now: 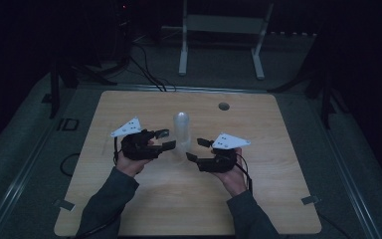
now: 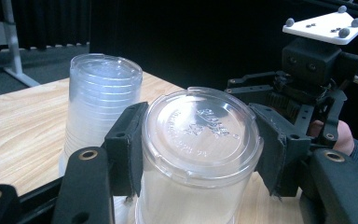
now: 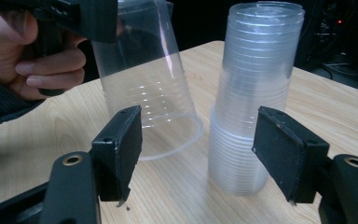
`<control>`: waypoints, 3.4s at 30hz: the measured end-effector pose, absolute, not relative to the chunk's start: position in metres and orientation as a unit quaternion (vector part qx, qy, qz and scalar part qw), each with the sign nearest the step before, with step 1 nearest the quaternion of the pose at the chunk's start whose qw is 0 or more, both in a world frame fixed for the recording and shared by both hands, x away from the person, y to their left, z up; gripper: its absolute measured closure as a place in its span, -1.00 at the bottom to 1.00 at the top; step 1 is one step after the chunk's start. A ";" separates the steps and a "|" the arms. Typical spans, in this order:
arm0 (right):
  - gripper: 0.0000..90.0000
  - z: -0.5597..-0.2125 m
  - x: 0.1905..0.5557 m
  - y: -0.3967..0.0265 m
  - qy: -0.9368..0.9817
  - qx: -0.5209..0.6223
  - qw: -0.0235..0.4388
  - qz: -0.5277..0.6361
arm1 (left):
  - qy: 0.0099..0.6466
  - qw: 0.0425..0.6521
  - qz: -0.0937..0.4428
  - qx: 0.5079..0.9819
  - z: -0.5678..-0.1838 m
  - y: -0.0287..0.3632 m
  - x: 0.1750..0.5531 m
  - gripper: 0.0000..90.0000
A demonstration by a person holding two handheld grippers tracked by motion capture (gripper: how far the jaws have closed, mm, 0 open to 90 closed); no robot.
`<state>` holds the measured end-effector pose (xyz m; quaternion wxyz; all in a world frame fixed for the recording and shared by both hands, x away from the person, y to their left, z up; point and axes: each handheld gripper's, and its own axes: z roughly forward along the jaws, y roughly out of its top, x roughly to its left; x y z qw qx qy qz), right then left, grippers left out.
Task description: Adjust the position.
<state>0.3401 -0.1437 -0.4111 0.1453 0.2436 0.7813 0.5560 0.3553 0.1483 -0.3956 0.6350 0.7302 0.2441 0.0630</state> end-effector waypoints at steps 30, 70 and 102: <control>-0.59 -0.406 0.337 -0.121 0.771 0.199 0.101 0.597 | 0.230 0.660 0.032 0.714 -0.392 0.147 0.354 -0.08; -0.60 -0.411 0.337 -0.102 0.791 0.185 0.121 0.571 | 0.232 0.683 0.006 0.693 -0.390 0.148 0.355 -0.08; -0.35 -0.410 0.337 -0.103 0.816 0.182 0.153 0.527 | 0.249 0.667 0.028 0.702 -0.386 0.151 0.355 -0.37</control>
